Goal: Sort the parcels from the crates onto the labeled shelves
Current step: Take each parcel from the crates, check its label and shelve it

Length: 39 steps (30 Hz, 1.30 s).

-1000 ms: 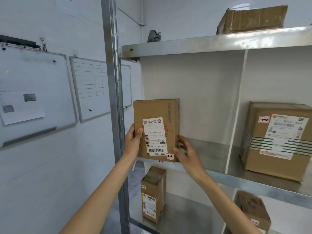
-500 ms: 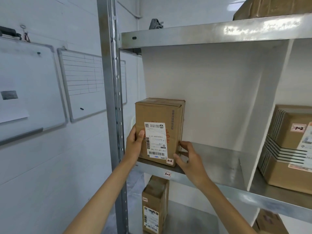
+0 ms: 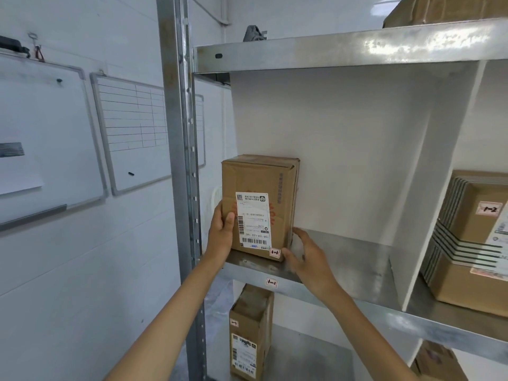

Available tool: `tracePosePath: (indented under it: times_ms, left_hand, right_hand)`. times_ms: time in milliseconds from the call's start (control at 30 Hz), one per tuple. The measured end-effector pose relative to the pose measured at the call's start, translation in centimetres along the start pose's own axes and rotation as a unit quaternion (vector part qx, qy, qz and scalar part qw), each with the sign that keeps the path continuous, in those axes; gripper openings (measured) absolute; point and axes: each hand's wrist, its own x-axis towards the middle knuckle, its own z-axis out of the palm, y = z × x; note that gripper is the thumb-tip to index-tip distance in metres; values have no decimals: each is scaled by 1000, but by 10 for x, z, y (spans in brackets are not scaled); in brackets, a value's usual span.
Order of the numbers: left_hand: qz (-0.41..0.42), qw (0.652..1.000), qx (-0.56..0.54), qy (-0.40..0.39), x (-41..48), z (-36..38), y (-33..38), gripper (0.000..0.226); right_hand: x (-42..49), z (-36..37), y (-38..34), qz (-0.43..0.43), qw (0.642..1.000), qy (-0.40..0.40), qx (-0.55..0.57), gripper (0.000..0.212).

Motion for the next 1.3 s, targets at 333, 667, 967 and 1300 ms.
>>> tracePosePath:
  times_ms: [333, 667, 967, 1300]
  left_hand:
    - [-51, 992, 5, 112, -104, -13, 16, 42]
    - [-99, 956, 84, 262, -304, -92, 29, 17]
    - [-207, 874, 169, 407, -559, -164, 76, 21]
    - [-262, 766, 187, 557, -751, -208, 128, 13]
  right_hand:
    - [-68, -5, -16, -68, 997, 40, 20, 39]
    - [-202, 30, -63, -153, 973, -140, 105, 21]
    - [-375, 86, -108, -215, 876, -398, 167, 17]
    - [-506, 124, -153, -240, 759, -587, 147, 16]
